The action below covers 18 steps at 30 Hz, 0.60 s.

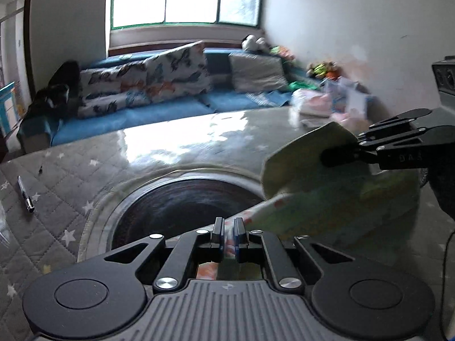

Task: Fold clothes
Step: 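Lift the corduroy end with both grippers and fold it over the shirt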

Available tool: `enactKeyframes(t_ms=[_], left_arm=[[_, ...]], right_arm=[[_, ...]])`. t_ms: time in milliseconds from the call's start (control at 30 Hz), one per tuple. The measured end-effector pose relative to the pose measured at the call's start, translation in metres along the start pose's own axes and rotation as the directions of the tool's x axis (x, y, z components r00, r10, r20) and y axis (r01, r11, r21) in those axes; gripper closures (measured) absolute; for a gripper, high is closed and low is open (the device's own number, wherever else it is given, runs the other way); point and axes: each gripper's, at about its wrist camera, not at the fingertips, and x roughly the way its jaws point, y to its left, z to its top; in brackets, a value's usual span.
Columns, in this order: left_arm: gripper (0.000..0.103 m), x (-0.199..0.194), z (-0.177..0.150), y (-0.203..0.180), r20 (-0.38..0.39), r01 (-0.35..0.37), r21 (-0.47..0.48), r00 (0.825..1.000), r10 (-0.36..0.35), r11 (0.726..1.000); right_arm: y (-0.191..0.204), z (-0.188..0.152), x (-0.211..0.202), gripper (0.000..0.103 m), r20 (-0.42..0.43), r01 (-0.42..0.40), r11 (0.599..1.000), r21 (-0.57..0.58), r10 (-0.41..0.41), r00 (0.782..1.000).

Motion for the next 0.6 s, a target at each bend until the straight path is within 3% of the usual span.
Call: enactKeyframes(t_ms=[167,267,333,400,433,600], left_arm=[[0.096,0.034,-0.004,0.025,-0.078,-0.039,-0.104,0.996,0.031,0.994],[0.094,0.028,-0.006,0.032,-0.074,-0.026,-0.132,0.997,0.017,0.991],[0.085,0.020,-0.008,0.032,-0.062,-0.025,-0.138,0.998,0.016,0.990],[0.067,0.013,-0.011,0.030,-0.055,-0.024,-0.142,0.998,0.016,0.990],[0.064,0.011,-0.014,0.029,-0.055,-0.025,-0.141,0.998,0.018,0.990],[0.063,0.017,-0.022,0.015,-0.079,-0.031,-0.097,0.997,0.023,0.995]], right_arm=[[-0.024,-0.011,0.045,0.091,-0.020,0.022,0.995,0.102,-0.020,1.000],[-0.028,-0.017,0.037,0.077,-0.029,0.032,0.995,0.093,-0.030,0.999],[-0.030,-0.021,0.032,0.065,-0.034,0.039,0.996,0.086,-0.036,0.999],[-0.032,-0.026,0.026,0.062,-0.039,0.045,0.996,0.080,-0.042,0.998],[-0.033,-0.028,0.023,0.062,-0.042,0.049,0.996,0.076,-0.046,0.998],[-0.036,-0.032,0.025,0.062,-0.058,0.060,0.995,0.081,-0.056,0.997]])
